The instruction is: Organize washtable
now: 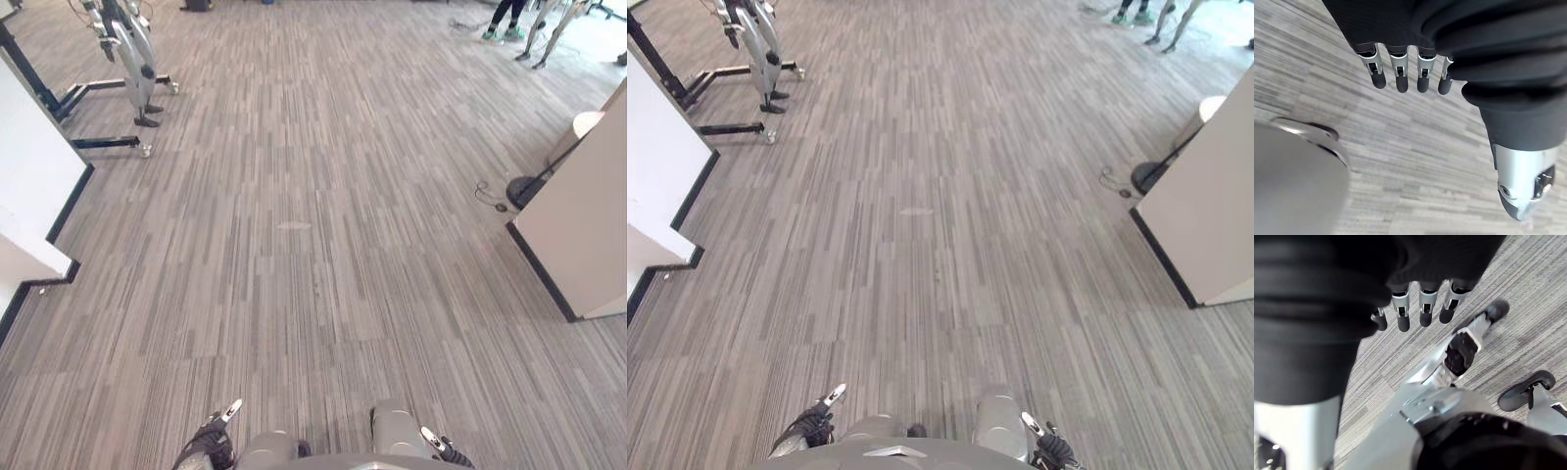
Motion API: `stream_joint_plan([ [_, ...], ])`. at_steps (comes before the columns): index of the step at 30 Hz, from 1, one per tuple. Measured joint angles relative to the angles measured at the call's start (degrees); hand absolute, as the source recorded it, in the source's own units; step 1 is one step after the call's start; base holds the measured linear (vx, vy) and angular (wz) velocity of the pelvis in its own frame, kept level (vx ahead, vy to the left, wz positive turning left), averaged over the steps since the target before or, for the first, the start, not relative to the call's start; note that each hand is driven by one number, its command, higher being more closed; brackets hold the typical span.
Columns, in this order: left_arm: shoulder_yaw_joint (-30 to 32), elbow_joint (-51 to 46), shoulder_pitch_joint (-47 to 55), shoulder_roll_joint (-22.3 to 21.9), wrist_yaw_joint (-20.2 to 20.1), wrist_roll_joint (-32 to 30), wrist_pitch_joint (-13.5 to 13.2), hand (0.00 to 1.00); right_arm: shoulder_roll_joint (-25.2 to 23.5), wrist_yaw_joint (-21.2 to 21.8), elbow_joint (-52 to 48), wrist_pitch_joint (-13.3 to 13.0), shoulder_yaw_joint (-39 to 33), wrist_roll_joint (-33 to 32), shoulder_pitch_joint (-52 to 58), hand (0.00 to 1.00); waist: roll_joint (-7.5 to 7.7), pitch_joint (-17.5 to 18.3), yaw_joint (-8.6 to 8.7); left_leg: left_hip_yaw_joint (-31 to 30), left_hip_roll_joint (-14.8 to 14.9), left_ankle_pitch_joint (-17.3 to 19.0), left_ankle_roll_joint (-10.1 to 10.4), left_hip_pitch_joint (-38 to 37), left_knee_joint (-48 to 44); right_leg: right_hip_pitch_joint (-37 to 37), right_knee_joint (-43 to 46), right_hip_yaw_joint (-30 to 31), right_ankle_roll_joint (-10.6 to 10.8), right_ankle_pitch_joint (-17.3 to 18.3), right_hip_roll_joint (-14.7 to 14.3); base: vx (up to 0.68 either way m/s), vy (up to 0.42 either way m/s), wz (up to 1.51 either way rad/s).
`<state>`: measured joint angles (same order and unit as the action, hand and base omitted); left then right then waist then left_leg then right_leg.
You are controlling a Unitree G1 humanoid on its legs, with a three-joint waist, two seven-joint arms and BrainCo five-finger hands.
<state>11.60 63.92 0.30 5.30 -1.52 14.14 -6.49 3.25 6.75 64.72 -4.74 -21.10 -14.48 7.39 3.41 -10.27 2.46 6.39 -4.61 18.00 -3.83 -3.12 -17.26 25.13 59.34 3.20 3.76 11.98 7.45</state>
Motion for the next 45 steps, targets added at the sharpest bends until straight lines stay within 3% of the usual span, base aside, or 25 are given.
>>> stream_joint_plan([
  [3, -0.41, -0.72, -3.97, -3.21, 0.58, -0.02, -0.57, 0.0, -0.12, -0.09, 0.42, 0.18, -0.03, -0.01, 1.03, 0.0, -0.51, -0.29, 0.33, -1.23, -0.22, 0.49, -0.75, -6.7, 7.39, 0.02, -29.4, -3.46, -0.45, -2.76, -5.54, 0.38, -0.085, 0.13],
  [4, -0.3, -0.95, -4.37, -3.78, 0.55, -0.17, -0.6, 0.0, -0.25, -0.09, 0.5, 0.35, -0.06, -0.01, 1.49, 0.0, -0.48, -0.23, 0.48, -1.87, -0.36, 0.99, -0.41, -8.07, 8.23, -0.55, -33.46, -3.04, -0.55, -3.94, -6.3, 0.32, -0.189, 0.39],
  [6, 1.26, -1.06, -4.19, -6.62, 0.39, -2.2, -0.7, 0.0, 0.06, -0.5, 0.58, 0.51, -0.4, -0.02, 2.97, 0.0, -2.38, 0.77, 1.97, -4.61, 1.56, 3.21, 1.53, -13.21, 7.77, -2.0, -31.31, -1.59, -5.28, -9.3, -9.61, 0.54, -0.243, 0.58],
  [7, 1.98, -1.11, -4.29, -7.24, 0.38, -2.21, -0.69, 0.0, 0.35, -0.61, 0.65, 0.54, -0.58, -0.03, 2.87, 0.0, -2.97, 0.55, 1.7, -4.39, 2.14, 3.14, 1.69, -12.78, 4.99, -2.18, -29.43, -2.19, -6.05, -7.81, -9.76, 0.62, -0.239, 0.34],
  [8, 2.05, -1.12, -4.43, -7.72, 0.42, -2.21, -0.68, 0.0, 0.66, -0.46, 0.04, 0.41, -0.43, -0.03, 2.21, 0.0, -3.56, 0.77, 1.7, -3.64, 3.0, 1.81, 4.23, -8.97, -4.76, -3.47, -28.6, -2.75, -6.89, -5.53, -9.74, 0.47, -0.232, 0.22],
  [11, 5.11, -1.11, -3.64, -8.62, -0.28, -2.12, -0.52, 0.0, 1.18, -0.44, -1.96, 0.49, -1.03, -0.01, 1.5, 0.0, -5.42, 0.27, 0.99, -3.06, 8.16, -8.29, 16.04, 5.49, -41.79, -13.71, -32.98, -4.42, -8.53, -1.45, -11.15, 0.28, -0.188, 0.33],
  [12, 6.03, -1.55, -2.66, -8.34, -0.31, -2.14, -0.43, 0.0, 1.27, -0.44, -2.08, 0.41, 0.29, -0.02, 1.48, 0.0, -5.07, -0.26, 0.43, -2.22, 10.19, -8.3, 15.25, 8.73, -50.82, -19.89, -35.62, -4.76, -9.09, -0.81, -11.4, 0.07, -0.118, 0.32],
  [14, 6.34, -2.81, -2.35, -7.44, -0.72, -2.23, -0.97, 0.0, 1.42, -0.46, -2.18, 0.4, 2.94, -0.02, 1.13, 0.0, -3.38, -0.5, -0.05, 1.48, 13.22, -6.95, 12.27, 13.99, -51.79, -27.38, -39.44, -4.13, -9.1, -0.8, -10.52, -0.16, -0.013, 0.3],
  [16, 6.8, -3.94, -2.25, -6.92, -0.76, -2.32, -1.61, 0.0, 2.04, -0.49, -2.47, 0.19, 5.31, -0.06, -0.6, 0.0, -3.01, 0.42, -1.71, 7.92, 17.03, -5.08, 8.73, 20.15, -35.81, -31.34, -43.0, -2.77, -8.07, 0.89, -8.82, -0.39, 0.004, -0.22],
  [19, 9.37, -3.22, -1.44, -6.95, -0.53, -2.88, -1.64, 0.0, 2.24, -0.53, -3.7, 0.38, 5.31, -0.08, -2.07, 0.0, -4.43, 0.64, -2.6, 5.69, 16.96, -7.3, 8.29, 20.6, -6.06, -34.64, -43.2, -0.4, -4.64, 7.0, -6.97, -0.36, -0.018, -0.53],
  [22, 11.13, -3.27, 0.57, -6.22, -0.33, -3.84, -1.66, 0.0, 2.09, -0.62, -4.09, 0.51, 4.46, -1.77, -1.4, 0.0, -4.27, 2.12, -3.44, 6.68, 17.63, -10.73, 8.73, 20.8, -5.33, -35.44, -38.91, 2.91, -2.12, 14.24, -4.39, 0.26, 0.13, -0.56],
  [23, 11.08, -2.97, 2.11, -5.55, -0.27, -3.87, -1.6, 0.0, 1.43, -0.61, -4.06, 0.45, 2.61, -2.35, -0.43, 0.0, -2.67, 3.52, -3.8, 8.76, 15.51, -12.67, 8.4, 20.15, -6.83, -36.18, -37.07, 4.0, 0.1, 15.67, -1.77, 0.81, 0.321, -0.74],
  [24, 11.73, -1.18, 2.6, -4.35, -0.18, -3.29, -1.4, 0.0, 0.86, -0.59, -4.01, 0.37, -0.7, -2.3, 0.69, 0.0, -0.61, 4.19, -4.0, 8.9, 11.37, -14.23, 6.94, 18.79, -8.44, -32.56, -25.4, 5.09, 1.67, 16.05, 1.28, 0.77, 0.296, -0.05],
  [25, 10.75, -0.07, 1.58, -2.59, -0.07, -3.54, -1.16, 0.0, -0.75, -0.55, -3.56, 0.48, -3.61, -2.18, 1.45, 0.0, 2.2, 4.24, -2.86, 8.84, 7.72, -11.56, 5.2, 16.99, -9.0, -27.16, -10.17, 5.75, 1.57, 10.04, 3.57, 0.56, 0.237, 0.38],
  [27, 7.65, 1.58, 0.1, -0.85, -0.2, -4.42, -0.84, 0.0, -1.61, -0.39, -1.29, 0.58, -4.16, -2.02, 1.58, 0.0, 2.82, 3.3, -1.09, 7.14, 5.18, -9.43, 3.84, 12.31, -7.53, -22.72, 2.86, 5.94, 1.43, -2.09, 3.56, 0.31, 0.132, 0.71],
  [29, 2.82, 2.52, -0.45, -0.24, -0.11, -4.41, -0.4, 0.0, -1.83, 0.07, -0.13, 1.03, -3.65, -1.8, 1.17, 0.0, 1.56, 2.23, -1.18, 6.43, 4.99, -8.32, 3.09, 3.72, -0.94, -14.82, 7.05, 3.91, -0.04, 2.72, 0.54, 0.34, 0.064, 0.23],
  [31, -1.45, 2.47, -1.31, -0.66, -0.09, -4.33, -0.44, 0.0, -1.17, 0.05, -0.11, 0.79, -3.39, -1.83, 1.34, 0.0, 0.08, 2.18, -0.88, 6.14, 5.69, -7.68, 2.56, -1.92, 4.85, -10.14, -1.38, 0.19, -1.22, 4.64, -1.43, -0.02, 0.016, 0.04],
  [34, -3.7, 1.33, -3.69, -2.99, 0.1, -3.98, -0.6, 0.0, -1.21, -0.03, -0.06, 0.41, -3.23, -1.84, 1.8, 0.0, -0.64, 1.84, 0.25, 4.72, 6.4, -4.61, 3.66, -7.65, 8.21, -7.14, -22.65, -4.11, -0.24, 2.96, -2.93, 0.17, -0.065, 0.21],
  [35, -4.18, 1.07, -4.75, -3.61, 0.07, -3.95, -1.06, 0.0, -1.26, -0.06, 0.36, 0.43, -3.35, -1.84, 2.43, 0.0, -0.36, 1.99, 0.39, 4.06, 6.11, -2.41, 4.47, -9.03, 7.98, -7.27, -33.78, -3.95, -1.05, -1.97, -3.37, 0.61, -0.24, 0.43],
  [36, -4.58, 1.09, -5.33, -5.21, -0.08, -3.98, -1.08, 0.0, -1.04, -0.32, 0.92, 0.55, -4.03, -1.83, 3.12, 0.0, -1.09, 2.24, 1.39, 2.19, 6.56, -0.31, 4.56, -10.66, 7.76, -8.42, -33.66, -4.23, -2.55, -8.31, -3.76, 0.65, -0.252, 0.47],
  [38, -4.64, 0.98, -4.64, -7.31, -0.32, -4.45, -1.04, 0.0, -0.74, -0.71, 0.64, 0.51, -3.46, -1.87, 3.29, 0.0, -2.69, 2.72, 1.56, 1.77, 7.81, -0.95, 5.92, -11.11, 2.7, -9.07, -29.1, -5.63, -4.47, -3.28, -3.85, 0.67, -0.269, 0.36],
  [39, -4.38, 0.79, -4.44, -7.78, -0.3, -4.44, -1.0, 0.0, 0.16, -0.69, 0.45, 0.53, -2.91, -1.87, 3.21, 0.0, -2.99, 2.79, 1.71, 1.49, 8.8, -1.94, 7.61, -8.32, -7.25, -11.37, -28.41, -6.49, -5.36, -0.96, -3.69, 0.6, -0.278, 0.25],
  [42, -0.05, -0.43, -2.45, -8.62, -0.33, -4.31, -1.01, 0.0, 1.05, -0.63, -2.21, 0.39, 0.05, -1.86, 2.9, 0.0, -4.55, 2.28, 1.17, -1.54, 13.66, -10.24, 16.78, 4.16, -38.98, -20.66, -33.39, -8.66, -7.16, 1.37, -5.54, 0.33, -0.184, 0.2],
  [43, 1.64, -2.0, -1.59, -8.61, -0.28, -4.03, -1.08, 0.0, 1.55, -0.64, -2.37, 0.24, 1.38, -2.07, 2.07, 0.0, -4.75, 2.4, 0.57, -1.18, 14.43, -10.25, 15.93, 7.79, -45.75, -24.57, -35.99, -8.47, -7.38, 1.49, -5.94, 0.17, -0.075, -0.06],
  [45, 2.26, -3.47, -0.06, -8.07, -0.3, -3.33, -1.29, 0.0, 2.07, -0.64, -2.55, -0.02, 2.5, -2.28, 0.92, 0.0, -4.55, 2.45, -0.09, 2.08, 16.22, -8.58, 12.98, 10.83, -43.96, -29.55, -40.38, -7.8, -7.31, 1.44, -5.66, 0.03, -0.02, -0.23],
])
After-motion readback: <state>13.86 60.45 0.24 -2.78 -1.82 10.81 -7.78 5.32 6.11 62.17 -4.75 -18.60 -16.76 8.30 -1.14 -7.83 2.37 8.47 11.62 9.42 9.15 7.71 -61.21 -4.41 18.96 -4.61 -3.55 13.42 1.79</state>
